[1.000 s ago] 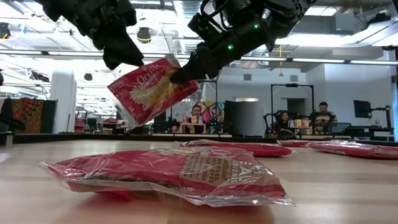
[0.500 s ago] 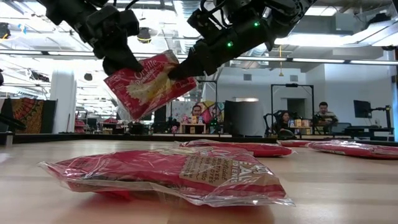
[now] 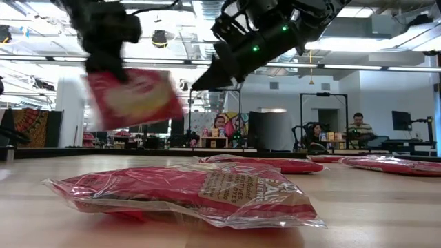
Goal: Sort popcorn bags into baskets
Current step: Put the red popcorn bag into the white bin
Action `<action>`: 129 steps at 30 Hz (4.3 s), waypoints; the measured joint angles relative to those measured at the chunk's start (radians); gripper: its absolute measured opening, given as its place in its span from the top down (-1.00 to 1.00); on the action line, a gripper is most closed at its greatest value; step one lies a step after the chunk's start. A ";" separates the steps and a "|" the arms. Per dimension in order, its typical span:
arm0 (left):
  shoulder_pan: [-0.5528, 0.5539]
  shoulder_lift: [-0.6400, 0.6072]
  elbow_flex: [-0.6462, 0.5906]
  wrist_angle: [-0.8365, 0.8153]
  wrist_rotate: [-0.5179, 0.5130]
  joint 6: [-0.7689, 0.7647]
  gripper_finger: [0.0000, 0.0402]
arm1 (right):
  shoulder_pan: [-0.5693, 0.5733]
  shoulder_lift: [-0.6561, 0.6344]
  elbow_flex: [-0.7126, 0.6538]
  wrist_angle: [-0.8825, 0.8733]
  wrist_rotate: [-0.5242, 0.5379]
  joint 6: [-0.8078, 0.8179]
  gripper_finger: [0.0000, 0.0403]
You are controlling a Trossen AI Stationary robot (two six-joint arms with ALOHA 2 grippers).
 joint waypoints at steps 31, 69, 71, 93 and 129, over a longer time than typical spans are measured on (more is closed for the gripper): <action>-0.927 0.175 0.346 -0.700 0.017 -1.599 0.96 | -0.152 -0.033 0.000 -0.213 -0.004 0.154 -0.03; -0.984 0.426 0.348 -0.630 0.360 -1.674 0.95 | -0.160 -0.032 0.000 -0.222 -0.005 0.181 0.04; -0.977 0.431 0.348 -0.629 0.336 -1.675 0.95 | -0.159 -0.032 0.000 -0.223 -0.005 0.180 0.05; -0.963 0.435 0.348 -0.739 0.232 -1.658 0.81 | -0.159 -0.032 0.000 -0.245 -0.006 0.161 0.06; -0.931 0.434 0.348 -0.876 0.223 -1.610 0.68 | -0.157 -0.032 0.000 -0.256 -0.005 0.155 0.06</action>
